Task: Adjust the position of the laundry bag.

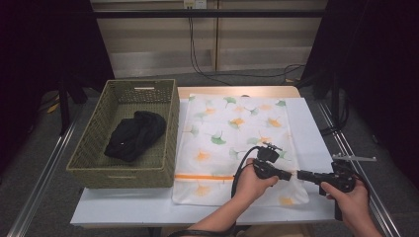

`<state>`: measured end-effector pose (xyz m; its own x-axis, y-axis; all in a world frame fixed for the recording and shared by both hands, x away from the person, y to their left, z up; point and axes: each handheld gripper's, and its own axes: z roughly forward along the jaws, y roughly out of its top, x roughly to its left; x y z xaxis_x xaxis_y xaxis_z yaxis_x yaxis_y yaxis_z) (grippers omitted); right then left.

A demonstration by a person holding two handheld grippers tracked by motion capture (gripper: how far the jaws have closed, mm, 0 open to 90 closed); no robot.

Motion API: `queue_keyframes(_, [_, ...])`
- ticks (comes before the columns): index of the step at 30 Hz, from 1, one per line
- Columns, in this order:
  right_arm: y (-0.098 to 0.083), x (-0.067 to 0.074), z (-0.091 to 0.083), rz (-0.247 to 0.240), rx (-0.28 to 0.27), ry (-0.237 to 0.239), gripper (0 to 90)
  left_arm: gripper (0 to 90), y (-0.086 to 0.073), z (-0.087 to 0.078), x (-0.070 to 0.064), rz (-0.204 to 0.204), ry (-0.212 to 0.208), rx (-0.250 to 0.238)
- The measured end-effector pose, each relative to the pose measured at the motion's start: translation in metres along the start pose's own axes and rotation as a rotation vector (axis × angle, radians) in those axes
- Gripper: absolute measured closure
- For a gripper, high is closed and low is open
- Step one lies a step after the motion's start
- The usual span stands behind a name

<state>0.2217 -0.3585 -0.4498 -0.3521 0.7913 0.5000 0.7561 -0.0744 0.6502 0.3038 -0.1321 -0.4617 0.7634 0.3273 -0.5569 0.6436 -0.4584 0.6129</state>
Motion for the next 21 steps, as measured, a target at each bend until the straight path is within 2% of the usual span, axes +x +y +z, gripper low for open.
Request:
queue_keyframes(2, [-0.0001,0.0001,0.0001,0.0,0.002,-0.003,87.1,86.5,-0.0004,0.0005,0.0004,0.002,-0.013,-0.006])
queue_keyframes(4, [-0.0002,0.0,-0.0003,0.006,0.002,0.002,87.1,86.5,-0.001,0.0025,-0.001,0.017,-0.008,-0.003])
queue_keyframes(5, [-0.0001,-0.0003,-0.0005,0.007,0.0,0.006,87.1,86.5,-0.0014,0.0036,-0.0021,0.003,-0.012,-0.011])
queue_keyframes(7, [-0.0005,-0.0005,-0.0001,0.019,-0.001,0.008,87.1,86.8,-0.0015,0.0039,-0.0017,0.01,-0.018,0.0])
queue_keyframes(10, [-0.0006,-0.0006,0.0004,0.012,-0.001,0.006,87.1,87.8,-0.001,0.0044,-0.0015,0.023,-0.007,0.001])
queue_keyframes(11, [-0.0006,-0.0003,0.0002,0.017,0.0,0.009,87.1,88.7,-0.001,0.0044,-0.0024,0.012,-0.002,-0.003])
queue_keyframes(12, [-0.0004,-0.0004,-0.0001,0.018,-0.002,0.011,87.1,89.2,-0.0003,0.004,-0.0014,0.021,-0.013,0.0])
queue_keyframes(16, [-0.0004,-0.0003,-0.0001,0.024,-0.008,0.017,87.1,89.5,0.0012,0.002,-0.0026,0.022,-0.005,0.005])
queue_keyframes(18, [-0.0006,-0.0001,-0.0002,0.031,-0.008,0.023,87.1,89.8,0.0021,-0.0002,-0.0027,0.034,0.005,0.015])
queue_keyframes(19, [-0.0005,-0.0001,-0.0003,0.029,-0.007,0.023,87.1,89.9,0.0026,-0.0017,-0.0012,0.036,-0.003,0.026])
queue_keyframes(20, [-0.0004,-0.0001,-0.0001,0.029,-0.008,0.027,87.0,90.0,0.0025,-0.0019,-0.002,0.014,-0.001,0.021])
queue_keyframes(21, [-0.0005,0.0001,0.0002,0.03,-0.009,0.027,87.0,90.0,0.0028,-0.0021,-0.0018,0.015,-0.004,0.017])
